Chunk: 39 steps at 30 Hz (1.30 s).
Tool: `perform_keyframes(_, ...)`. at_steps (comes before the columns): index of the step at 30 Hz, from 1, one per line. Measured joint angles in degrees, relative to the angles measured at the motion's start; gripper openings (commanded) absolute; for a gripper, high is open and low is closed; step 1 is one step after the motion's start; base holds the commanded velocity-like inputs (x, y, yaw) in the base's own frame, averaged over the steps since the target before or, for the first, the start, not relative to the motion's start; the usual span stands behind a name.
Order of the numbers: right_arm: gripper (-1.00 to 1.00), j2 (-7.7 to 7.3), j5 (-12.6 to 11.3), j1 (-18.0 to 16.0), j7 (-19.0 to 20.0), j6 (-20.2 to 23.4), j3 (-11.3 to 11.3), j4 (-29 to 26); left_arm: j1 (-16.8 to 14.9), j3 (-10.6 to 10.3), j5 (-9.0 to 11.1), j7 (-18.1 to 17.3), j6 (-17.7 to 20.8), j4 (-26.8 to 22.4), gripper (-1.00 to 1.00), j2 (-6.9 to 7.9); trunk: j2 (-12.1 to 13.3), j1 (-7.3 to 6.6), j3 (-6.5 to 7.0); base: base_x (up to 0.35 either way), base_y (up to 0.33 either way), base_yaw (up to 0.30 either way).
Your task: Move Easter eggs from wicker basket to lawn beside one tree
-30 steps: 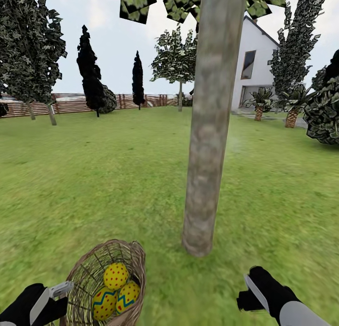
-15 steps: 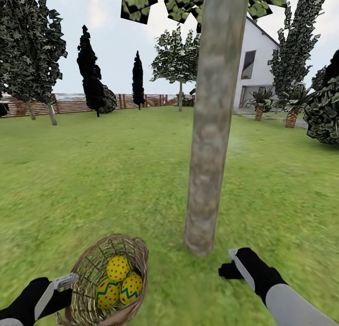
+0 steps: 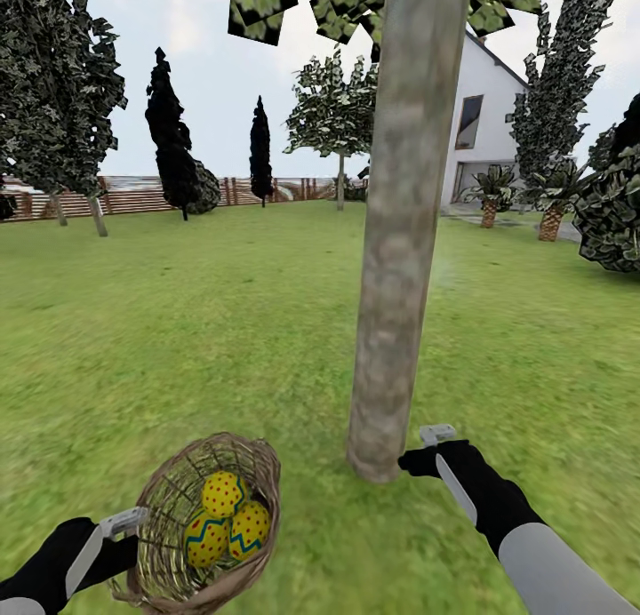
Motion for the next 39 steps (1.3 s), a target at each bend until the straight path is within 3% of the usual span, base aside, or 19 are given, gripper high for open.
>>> perform_keyframes(8, 1.00, 0.00, 0.0, 0.0, 0.0, 0.0, 0.0, 0.0, 0.0, 0.1, 0.2, -0.3, 0.1, -0.1, -1.00, -0.01, 0.0, 0.00, 0.00, 0.000, 0.000, 0.000)
perform_keyframes(12, 1.00, -0.14, 0.4, 0.0, -0.6, 0.3, -0.2, 1.3, 0.0, 0.1, 0.3, -0.3, 0.3, -0.1, -1.00, -0.01, -1.6, 0.87, -0.72, 0.000, 0.000, 0.000)
perform_keyframes(14, 1.00, -0.71, 0.8, 0.0, -1.3, 3.7, -0.3, 1.8, 0.0, 0.2, 0.2, -0.3, 0.3, -0.1, -1.00, -0.04, -2.4, 1.31, -1.07, 0.000, 0.000, 0.000)
perform_keyframes(17, 1.00, -1.26, 0.8, 0.0, -1.3, 4.6, -0.2, 1.8, 0.0, 0.1, 0.3, -0.2, 0.3, 0.0, -1.00, -0.04, -3.6, 1.97, -1.61, 0.000, 0.000, 0.000)
perform_keyframes(22, 1.00, -1.82, 0.3, 0.0, -1.0, 4.7, -0.1, -2.3, 0.0, 0.1, 0.4, -0.3, 0.3, -0.1, -1.00, -0.10, -5.6, 3.07, -2.51, 0.000, 0.000, 0.000)
perform_keyframes(25, 1.00, -5.63, -0.6, 0.0, 0.1, 3.8, -0.1, 4.1, 0.0, -0.1, 0.8, 0.0, 0.3, -0.1, -1.00, -1.03, -6.8, 3.73, -3.05, 0.000, 0.000, 0.000)
perform_keyframes(26, 1.00, -7.41, -3.7, 0.0, 0.8, 3.6, -0.1, 5.0, 0.0, -0.1, 0.5, 0.1, 0.3, -0.1, -1.00, -1.31, -7.2, 3.95, -3.23, 0.000, 0.000, 0.000)
perform_keyframes(27, 1.00, -7.99, -5.3, 0.0, 1.0, 3.6, -0.1, 5.2, 0.0, -0.1, 0.5, 0.1, 0.3, -0.1, -1.00, -1.38, -7.6, 4.17, -3.41, 0.000, 0.000, 0.000)
perform_keyframes(39, 1.00, -8.34, -6.0, 0.0, 0.8, 3.6, 0.1, 6.0, 0.0, -0.1, 0.1, 0.2, 0.3, -0.1, -1.00, -1.52, -12.4, 6.80, -5.56, 0.000, 0.000, 0.000)
